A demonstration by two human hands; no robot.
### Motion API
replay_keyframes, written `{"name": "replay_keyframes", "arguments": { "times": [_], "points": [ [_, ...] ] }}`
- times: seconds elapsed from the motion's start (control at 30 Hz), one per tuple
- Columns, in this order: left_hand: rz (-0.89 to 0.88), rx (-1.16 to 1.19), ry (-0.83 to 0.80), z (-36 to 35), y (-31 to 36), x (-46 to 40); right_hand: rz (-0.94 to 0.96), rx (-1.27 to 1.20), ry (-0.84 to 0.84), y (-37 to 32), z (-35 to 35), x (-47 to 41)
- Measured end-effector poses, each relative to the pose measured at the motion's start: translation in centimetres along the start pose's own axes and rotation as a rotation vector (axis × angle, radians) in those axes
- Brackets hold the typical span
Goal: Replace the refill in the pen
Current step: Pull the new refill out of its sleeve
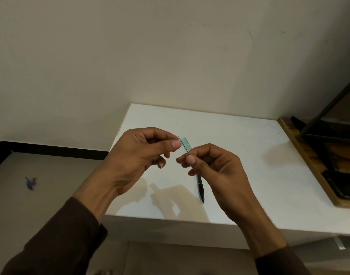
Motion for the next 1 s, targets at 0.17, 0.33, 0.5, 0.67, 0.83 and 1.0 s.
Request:
{"name": "replay_keyframes", "arguments": {
  "times": [0.17, 0.33, 0.5, 0.67, 0.83, 1.0],
  "points": [
    [-0.012, 0.005, -0.079, -0.4, 0.2, 0.4, -0.007, -0.006, 0.044, 0.2, 0.2, -0.3],
    [-0.088, -0.021, -0.103, -1.0, 0.3, 0.5, 0.005, 0.005, 0.047, 0.2, 0.2, -0.3],
    [-0.106, -0.035, -0.080, -1.1, 0.1, 0.4, 0.006, 0.021, 0.050, 0.1, 0.0, -0.3],
    [-0.086, -0.026, -0.060, -1.0, -0.1, 0.3, 0.015, 0.005, 0.060, 0.1, 0.1, -0.2],
    [-0.097, -0.025, -0.066, -1.0, -0.1, 0.3, 0.021, 0.014, 0.057, 0.1, 0.1, -0.2],
    [-0.099, -0.048, -0.064, -1.1, 0.2, 0.4, 0.026, 0.057, 0.066, 0.0, 0.1, -0.2]
  ]
}}
Point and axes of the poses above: each hand's wrist, its own x-axis away from the middle knuckle, its own z-axis out of the back of the hand, y = z × x, the point moved 3 cm from there along -x, towards the middle knuckle, and after that the axes turned 13 degrees about -z, right-handed, at the moved point
